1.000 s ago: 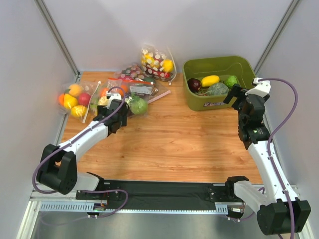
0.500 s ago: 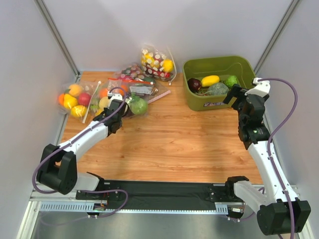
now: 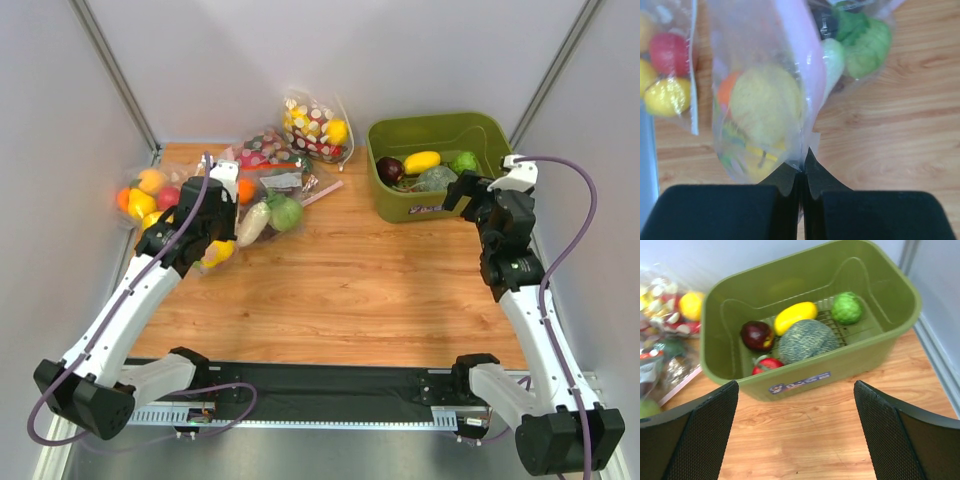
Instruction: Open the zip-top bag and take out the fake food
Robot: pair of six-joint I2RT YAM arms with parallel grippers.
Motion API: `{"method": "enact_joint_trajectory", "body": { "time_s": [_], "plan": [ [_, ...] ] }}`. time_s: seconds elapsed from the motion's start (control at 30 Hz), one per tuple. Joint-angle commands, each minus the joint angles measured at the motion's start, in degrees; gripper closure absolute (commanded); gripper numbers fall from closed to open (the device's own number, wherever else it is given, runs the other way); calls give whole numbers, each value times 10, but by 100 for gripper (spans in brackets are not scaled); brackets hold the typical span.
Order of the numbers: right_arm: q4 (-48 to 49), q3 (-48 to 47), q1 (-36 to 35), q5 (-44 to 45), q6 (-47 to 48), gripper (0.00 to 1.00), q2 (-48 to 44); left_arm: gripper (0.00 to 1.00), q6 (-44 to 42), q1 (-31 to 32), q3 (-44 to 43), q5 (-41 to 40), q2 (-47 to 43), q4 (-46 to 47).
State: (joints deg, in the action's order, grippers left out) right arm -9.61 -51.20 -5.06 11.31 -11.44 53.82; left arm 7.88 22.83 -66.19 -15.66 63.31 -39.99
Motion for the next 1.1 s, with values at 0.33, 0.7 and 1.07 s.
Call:
{"method": "enact_joint_trajectory", "body": {
  "time_s": [0.33, 0.7, 1.07],
  "plan": [
    [31, -46, -69, -309, 91, 3, -4, 100, -164, 5, -123, 382, -32, -137],
    [11, -98, -195, -427, 172, 2, -1, 100, -178, 6, -155, 581, -18, -139],
    [6, -124, -359, -394, 284, 2, 65, 100, -264, 58, -201, 666, 92, -227]
  ]
}}
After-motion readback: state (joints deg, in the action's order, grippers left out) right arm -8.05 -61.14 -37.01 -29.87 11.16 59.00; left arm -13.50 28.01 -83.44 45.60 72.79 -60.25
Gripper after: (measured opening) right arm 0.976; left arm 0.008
